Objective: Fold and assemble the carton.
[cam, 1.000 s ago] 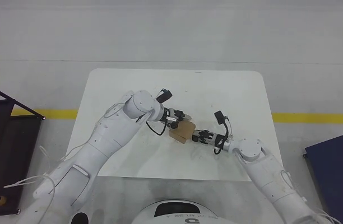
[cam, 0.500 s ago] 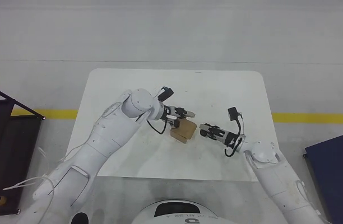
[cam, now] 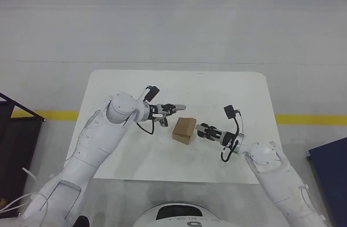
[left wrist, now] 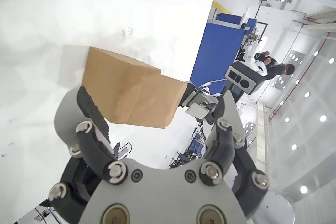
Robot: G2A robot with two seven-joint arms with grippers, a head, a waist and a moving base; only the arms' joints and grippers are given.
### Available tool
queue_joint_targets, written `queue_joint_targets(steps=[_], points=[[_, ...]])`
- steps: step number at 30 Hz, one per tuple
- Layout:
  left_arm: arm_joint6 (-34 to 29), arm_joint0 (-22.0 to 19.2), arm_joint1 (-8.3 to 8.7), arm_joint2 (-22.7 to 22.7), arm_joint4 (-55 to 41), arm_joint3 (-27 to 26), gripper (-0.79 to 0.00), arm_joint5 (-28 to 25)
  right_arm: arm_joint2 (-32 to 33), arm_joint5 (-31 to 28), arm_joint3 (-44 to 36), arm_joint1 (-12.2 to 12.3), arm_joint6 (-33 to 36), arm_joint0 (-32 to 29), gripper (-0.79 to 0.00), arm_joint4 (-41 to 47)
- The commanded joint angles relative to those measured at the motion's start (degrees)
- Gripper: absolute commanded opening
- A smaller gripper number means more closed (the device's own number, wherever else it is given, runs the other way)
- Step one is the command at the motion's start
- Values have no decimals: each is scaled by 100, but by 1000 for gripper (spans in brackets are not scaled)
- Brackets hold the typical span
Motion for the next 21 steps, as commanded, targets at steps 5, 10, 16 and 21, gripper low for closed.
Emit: queue_joint_targets(steps=[5,10,16,21], points=[[-12,277,101,-226,22,-115,0,-19,-10,305,-542,28,-45,-75,-502,-419],[-37,420,140,-291,-53,-128,0,-57,-195,637,-657,22,97,51,-493,-676],[-38,479,158,-272,-112,10,0,-128,-431,956,-608,-8,35,212,-489,-928],[-57,476,155,-199,-170,119,-12,-189,-527,1139,-639,-15,-9,265,-496,-1127]])
